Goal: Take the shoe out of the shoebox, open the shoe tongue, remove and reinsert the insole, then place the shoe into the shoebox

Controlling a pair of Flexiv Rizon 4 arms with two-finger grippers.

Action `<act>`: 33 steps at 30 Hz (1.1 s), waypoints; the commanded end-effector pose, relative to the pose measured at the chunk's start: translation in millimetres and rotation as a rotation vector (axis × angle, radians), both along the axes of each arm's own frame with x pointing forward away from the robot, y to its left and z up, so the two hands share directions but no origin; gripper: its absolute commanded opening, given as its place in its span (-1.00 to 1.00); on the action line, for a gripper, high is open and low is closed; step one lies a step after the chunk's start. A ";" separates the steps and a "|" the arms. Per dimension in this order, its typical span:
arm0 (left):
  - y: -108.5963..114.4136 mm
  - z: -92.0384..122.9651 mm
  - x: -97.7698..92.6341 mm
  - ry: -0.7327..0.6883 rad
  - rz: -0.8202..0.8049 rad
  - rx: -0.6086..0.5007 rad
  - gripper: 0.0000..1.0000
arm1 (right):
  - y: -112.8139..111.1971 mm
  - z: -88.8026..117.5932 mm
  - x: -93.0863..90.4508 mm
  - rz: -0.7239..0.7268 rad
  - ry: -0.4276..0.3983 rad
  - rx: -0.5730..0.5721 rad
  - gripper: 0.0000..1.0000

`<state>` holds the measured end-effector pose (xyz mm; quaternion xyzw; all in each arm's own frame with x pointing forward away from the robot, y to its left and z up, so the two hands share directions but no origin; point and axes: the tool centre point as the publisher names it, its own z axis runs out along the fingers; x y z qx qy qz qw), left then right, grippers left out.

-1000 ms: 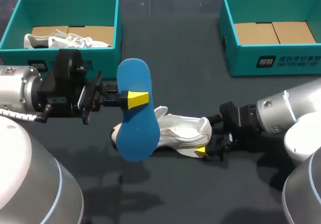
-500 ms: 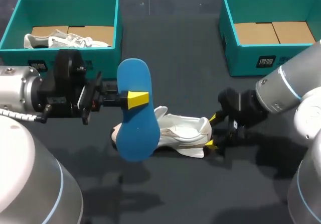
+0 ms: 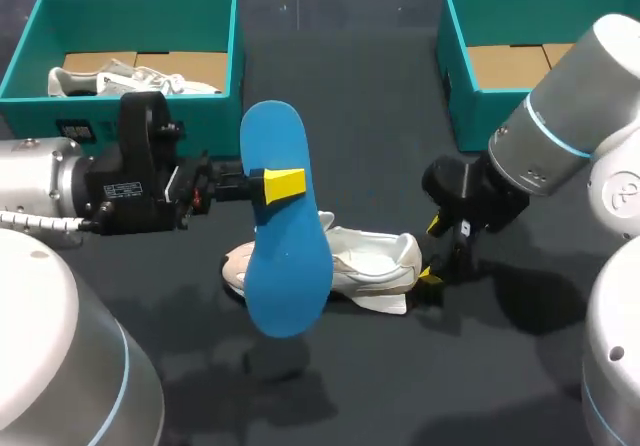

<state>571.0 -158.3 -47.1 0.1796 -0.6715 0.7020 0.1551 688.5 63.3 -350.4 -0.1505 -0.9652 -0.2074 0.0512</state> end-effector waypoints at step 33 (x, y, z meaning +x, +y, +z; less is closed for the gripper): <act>-0.3 -2.0 -3.7 0.000 0.007 -0.001 -1.00 | 26.7 51.6 -12.0 -0.143 -0.013 -0.372 1.00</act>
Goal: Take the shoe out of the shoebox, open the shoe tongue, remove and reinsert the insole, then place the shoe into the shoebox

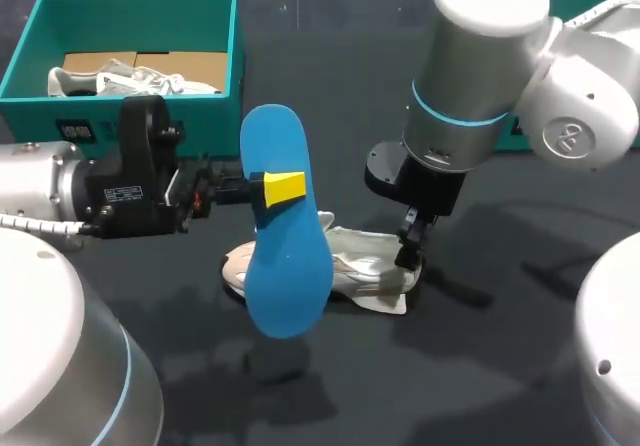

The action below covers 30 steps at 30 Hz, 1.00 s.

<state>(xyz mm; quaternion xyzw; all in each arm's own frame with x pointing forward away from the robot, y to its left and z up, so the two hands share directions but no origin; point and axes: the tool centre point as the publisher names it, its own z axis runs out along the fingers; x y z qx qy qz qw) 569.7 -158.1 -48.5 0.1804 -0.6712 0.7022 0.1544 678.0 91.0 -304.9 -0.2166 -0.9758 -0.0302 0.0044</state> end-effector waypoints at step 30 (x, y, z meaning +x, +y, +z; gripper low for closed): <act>-0.5 -0.6 -2.4 -0.001 0.005 -0.001 -1.00 | 66.0 -8.9 45.7 0.088 -0.016 0.000 1.00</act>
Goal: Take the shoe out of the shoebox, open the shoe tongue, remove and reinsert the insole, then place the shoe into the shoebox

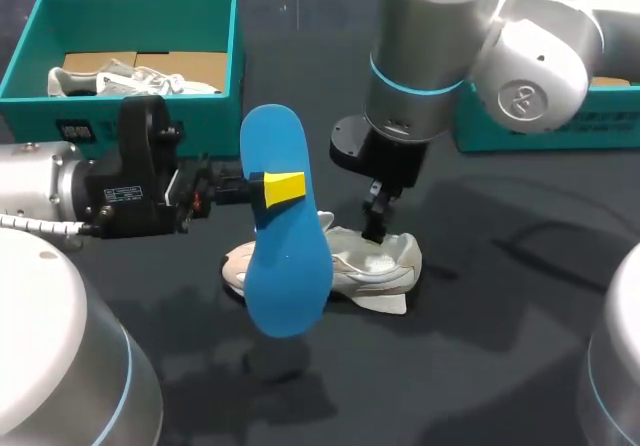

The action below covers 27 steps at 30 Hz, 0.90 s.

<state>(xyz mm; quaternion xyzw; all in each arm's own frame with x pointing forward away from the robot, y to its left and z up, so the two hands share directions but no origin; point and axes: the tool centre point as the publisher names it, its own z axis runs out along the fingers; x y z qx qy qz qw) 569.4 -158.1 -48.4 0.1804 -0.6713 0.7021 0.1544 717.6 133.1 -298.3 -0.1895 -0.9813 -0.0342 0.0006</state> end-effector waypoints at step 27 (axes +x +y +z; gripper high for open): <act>-0.6 -0.7 -2.0 -0.001 0.005 -0.001 -1.00 | 35.2 -61.0 24.5 0.087 0.032 0.011 1.00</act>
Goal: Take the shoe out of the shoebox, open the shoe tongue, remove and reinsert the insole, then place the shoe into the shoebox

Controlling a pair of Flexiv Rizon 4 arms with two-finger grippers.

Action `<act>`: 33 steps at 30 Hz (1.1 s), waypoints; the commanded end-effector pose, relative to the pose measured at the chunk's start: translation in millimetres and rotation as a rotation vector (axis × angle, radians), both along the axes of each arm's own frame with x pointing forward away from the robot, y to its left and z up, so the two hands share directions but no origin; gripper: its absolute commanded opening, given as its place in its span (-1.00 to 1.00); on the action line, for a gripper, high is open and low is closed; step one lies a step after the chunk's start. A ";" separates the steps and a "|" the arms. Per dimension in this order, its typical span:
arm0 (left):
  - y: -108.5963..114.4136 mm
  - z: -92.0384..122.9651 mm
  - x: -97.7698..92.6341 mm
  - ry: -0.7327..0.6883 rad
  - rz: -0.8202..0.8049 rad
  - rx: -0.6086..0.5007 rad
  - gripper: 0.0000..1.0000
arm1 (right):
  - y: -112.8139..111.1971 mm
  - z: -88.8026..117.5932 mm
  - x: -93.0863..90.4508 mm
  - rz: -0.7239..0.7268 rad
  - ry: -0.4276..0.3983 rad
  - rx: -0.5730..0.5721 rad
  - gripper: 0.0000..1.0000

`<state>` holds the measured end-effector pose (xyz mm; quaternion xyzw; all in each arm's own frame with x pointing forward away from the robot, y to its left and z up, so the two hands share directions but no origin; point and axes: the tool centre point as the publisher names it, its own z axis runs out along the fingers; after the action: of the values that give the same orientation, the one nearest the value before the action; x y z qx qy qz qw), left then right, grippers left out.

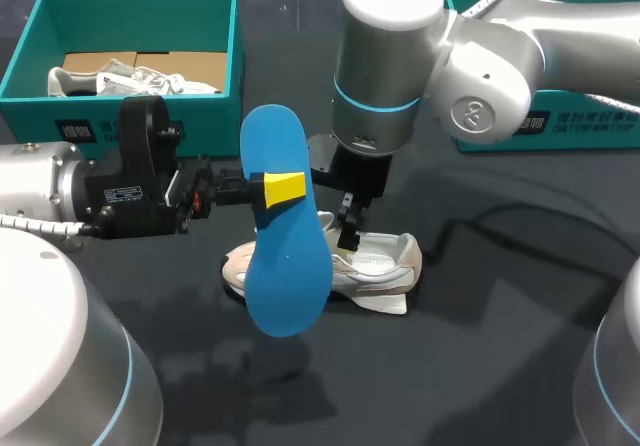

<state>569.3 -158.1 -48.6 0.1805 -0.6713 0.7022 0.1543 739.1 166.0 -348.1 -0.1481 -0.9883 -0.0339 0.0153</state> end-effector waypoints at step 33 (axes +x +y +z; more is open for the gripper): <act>-0.5 -0.5 -1.9 -0.001 0.005 -0.001 -1.00 | 3.9 -24.4 -5.3 0.027 0.062 -0.012 -1.00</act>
<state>569.1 -158.1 -48.6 0.1805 -0.6713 0.7022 0.1542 736.6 170.5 -379.7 -0.1336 -0.9895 -0.0262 0.0487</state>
